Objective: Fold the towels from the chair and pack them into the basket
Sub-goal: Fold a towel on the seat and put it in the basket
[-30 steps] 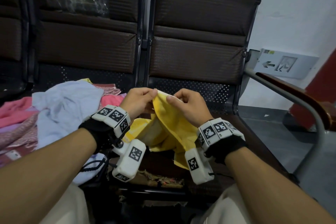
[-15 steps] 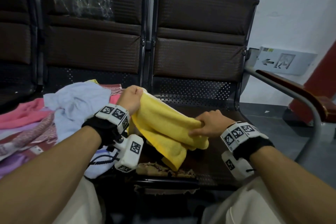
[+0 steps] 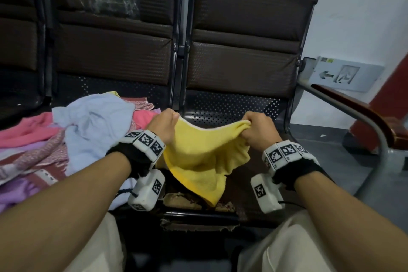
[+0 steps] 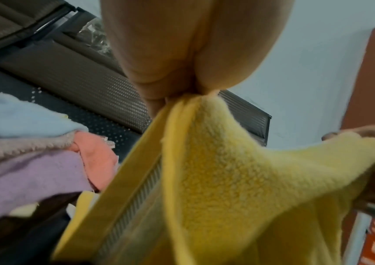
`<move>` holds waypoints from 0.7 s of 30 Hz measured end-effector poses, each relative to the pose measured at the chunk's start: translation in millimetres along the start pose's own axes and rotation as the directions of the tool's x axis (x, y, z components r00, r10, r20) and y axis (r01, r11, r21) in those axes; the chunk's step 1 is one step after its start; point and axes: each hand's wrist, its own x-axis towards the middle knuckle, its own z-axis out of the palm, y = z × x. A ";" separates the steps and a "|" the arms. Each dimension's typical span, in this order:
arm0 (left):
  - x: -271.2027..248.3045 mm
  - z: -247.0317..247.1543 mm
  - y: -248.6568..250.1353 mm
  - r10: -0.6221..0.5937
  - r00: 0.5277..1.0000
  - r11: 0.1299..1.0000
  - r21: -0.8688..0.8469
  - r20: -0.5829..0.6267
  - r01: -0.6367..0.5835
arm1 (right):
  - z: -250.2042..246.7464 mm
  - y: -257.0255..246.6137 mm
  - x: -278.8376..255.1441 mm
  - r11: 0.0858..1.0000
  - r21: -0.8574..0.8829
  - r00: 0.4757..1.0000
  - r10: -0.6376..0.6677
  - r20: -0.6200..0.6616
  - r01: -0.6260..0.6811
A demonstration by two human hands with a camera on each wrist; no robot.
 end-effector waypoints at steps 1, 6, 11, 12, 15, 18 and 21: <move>2.1 -0.4 1.4 -0.014 1.000 0.999 -0.029 0.004 0.015 | 0.6 -0.1 2.6 1.000 -0.003 1.000 0.010 -0.014 -0.010; 16.0 -6.4 12.4 -0.174 0.984 0.966 -0.201 -0.029 0.165 | 5.6 4.7 11.3 0.999 0.008 0.999 -0.039 0.037 0.038; 27.2 -15.3 4.9 -0.193 0.981 0.960 -0.215 -0.034 0.182 | 0.9 15.0 12.9 0.972 0.207 0.965 -0.158 0.209 0.114; 28.2 -16.4 2.7 -0.171 0.985 0.964 -0.210 -0.007 0.166 | -2.7 17.0 11.8 0.959 0.259 0.954 -0.180 0.241 0.115; 27.4 -17.5 0.9 -0.076 0.994 0.979 -0.181 0.081 0.090 | -13.8 22.8 8.7 0.888 0.451 0.959 -0.196 0.205 0.085; 23.7 -17.0 3.6 0.062 0.982 0.981 -0.191 0.180 -0.027 | -18.4 28.3 4.5 0.767 0.640 0.978 -0.167 0.122 0.051; 20.5 -15.0 -0.9 0.086 0.956 0.990 -0.129 0.280 -0.051 | -16.9 35.1 0.2 0.879 0.470 0.993 -0.111 0.049 0.075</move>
